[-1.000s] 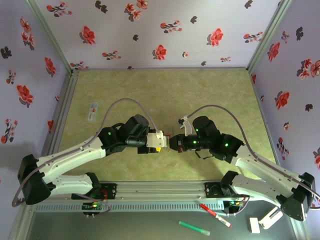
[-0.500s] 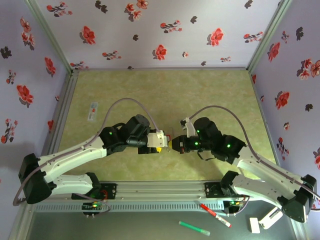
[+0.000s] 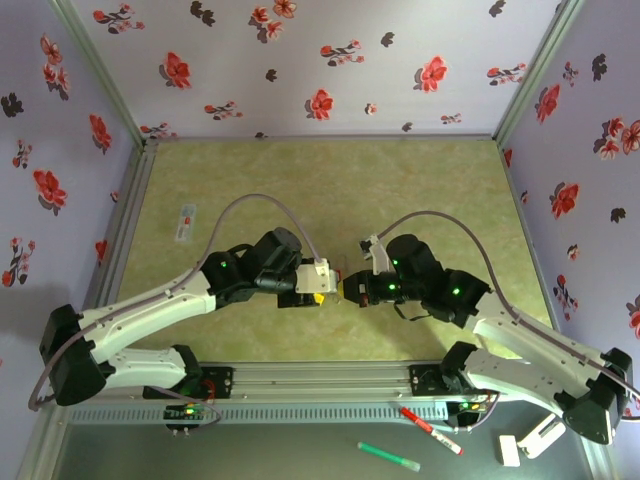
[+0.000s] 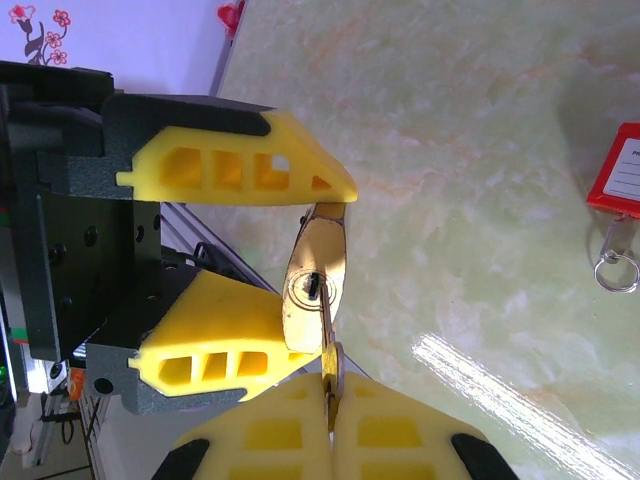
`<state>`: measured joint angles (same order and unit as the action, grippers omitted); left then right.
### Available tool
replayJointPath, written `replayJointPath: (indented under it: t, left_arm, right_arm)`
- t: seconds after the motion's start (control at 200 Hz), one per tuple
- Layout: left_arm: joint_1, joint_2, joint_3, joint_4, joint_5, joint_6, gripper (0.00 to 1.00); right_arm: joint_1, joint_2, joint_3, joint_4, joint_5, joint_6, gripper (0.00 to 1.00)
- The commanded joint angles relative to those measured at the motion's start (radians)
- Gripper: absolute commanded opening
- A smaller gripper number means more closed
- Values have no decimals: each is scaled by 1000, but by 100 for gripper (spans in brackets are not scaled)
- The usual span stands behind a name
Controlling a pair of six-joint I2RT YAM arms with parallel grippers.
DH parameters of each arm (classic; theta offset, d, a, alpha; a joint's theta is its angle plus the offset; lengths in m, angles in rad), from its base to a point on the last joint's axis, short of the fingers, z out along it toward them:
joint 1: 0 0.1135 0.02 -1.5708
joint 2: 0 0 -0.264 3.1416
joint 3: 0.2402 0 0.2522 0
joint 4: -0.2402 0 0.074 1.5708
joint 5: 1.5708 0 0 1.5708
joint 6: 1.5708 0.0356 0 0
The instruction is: Unlock with the key
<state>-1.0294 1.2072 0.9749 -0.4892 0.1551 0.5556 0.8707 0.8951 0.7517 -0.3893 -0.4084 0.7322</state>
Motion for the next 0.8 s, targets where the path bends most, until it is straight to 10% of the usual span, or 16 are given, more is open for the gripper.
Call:
replayJointPath:
  t: [0.0, 0.79]
  left_arm:
    - [-12, -4, 46, 45, 35, -16, 15]
    - [-4, 25, 97, 34, 101, -74, 11]
  right_arm:
    - [4, 7, -9, 35, -6, -11, 0]
    - [8, 41, -42, 23, -41, -68, 0]
